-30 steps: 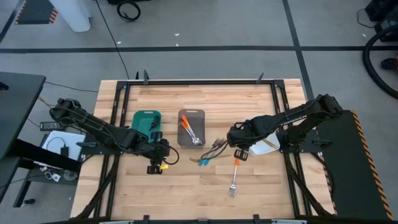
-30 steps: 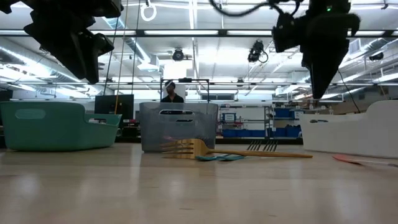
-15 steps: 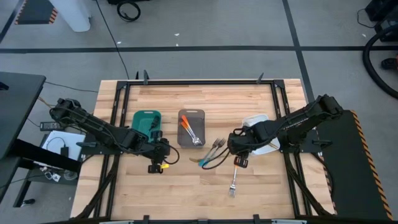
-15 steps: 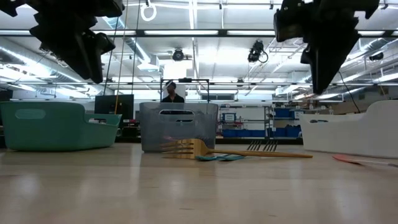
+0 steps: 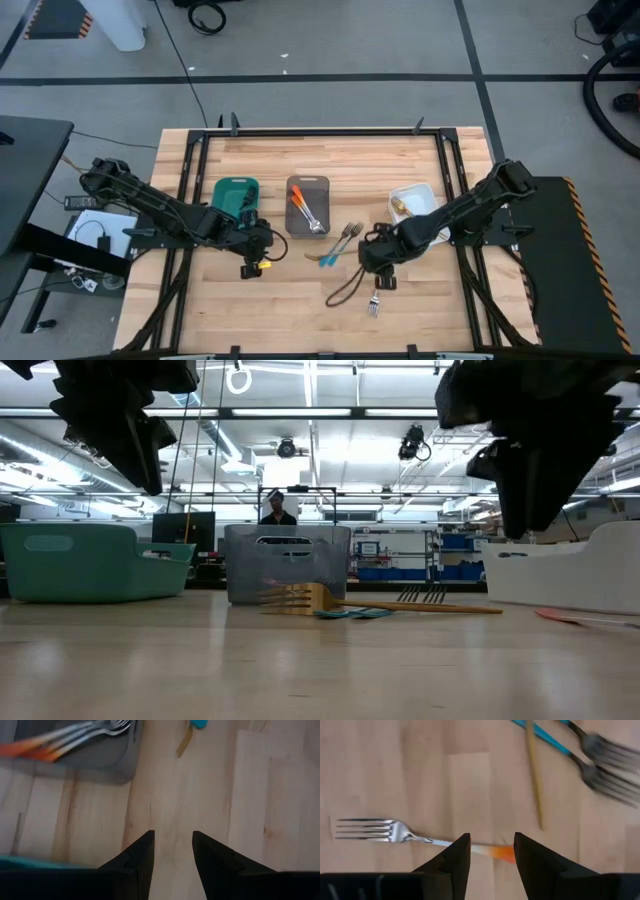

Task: Sort silverware by color (type)
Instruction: Put the orange fork into the black bin

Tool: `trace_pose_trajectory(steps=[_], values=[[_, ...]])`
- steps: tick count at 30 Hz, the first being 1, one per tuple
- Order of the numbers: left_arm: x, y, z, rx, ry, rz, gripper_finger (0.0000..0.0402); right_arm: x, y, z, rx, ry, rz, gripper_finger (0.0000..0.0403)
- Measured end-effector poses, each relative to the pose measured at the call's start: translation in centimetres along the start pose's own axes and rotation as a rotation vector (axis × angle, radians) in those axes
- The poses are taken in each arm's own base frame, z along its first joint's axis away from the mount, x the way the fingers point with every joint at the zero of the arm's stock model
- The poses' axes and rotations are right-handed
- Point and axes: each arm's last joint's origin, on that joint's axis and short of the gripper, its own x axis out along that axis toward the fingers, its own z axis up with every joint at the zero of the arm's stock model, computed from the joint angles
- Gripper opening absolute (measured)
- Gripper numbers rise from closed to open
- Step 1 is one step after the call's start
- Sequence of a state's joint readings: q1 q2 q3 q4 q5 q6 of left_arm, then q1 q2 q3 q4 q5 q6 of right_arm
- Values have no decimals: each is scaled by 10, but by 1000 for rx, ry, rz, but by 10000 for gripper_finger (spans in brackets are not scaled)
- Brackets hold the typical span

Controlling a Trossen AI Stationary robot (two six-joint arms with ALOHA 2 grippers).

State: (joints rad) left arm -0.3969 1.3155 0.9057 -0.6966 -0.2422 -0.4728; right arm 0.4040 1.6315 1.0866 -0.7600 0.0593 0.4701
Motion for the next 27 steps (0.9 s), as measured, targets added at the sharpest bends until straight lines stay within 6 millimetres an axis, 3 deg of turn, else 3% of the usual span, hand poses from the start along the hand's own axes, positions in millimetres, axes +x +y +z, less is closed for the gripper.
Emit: trace_pose_trajectory(steps=[14, 27], values=[[0, 4, -7, -159, 66, 40, 141, 10, 39, -16, -603, -7, 52, 158], [-1, 3, -11, -202, 98, 54, 141, 37, 55, -16, -677, 23, -19, 158]])
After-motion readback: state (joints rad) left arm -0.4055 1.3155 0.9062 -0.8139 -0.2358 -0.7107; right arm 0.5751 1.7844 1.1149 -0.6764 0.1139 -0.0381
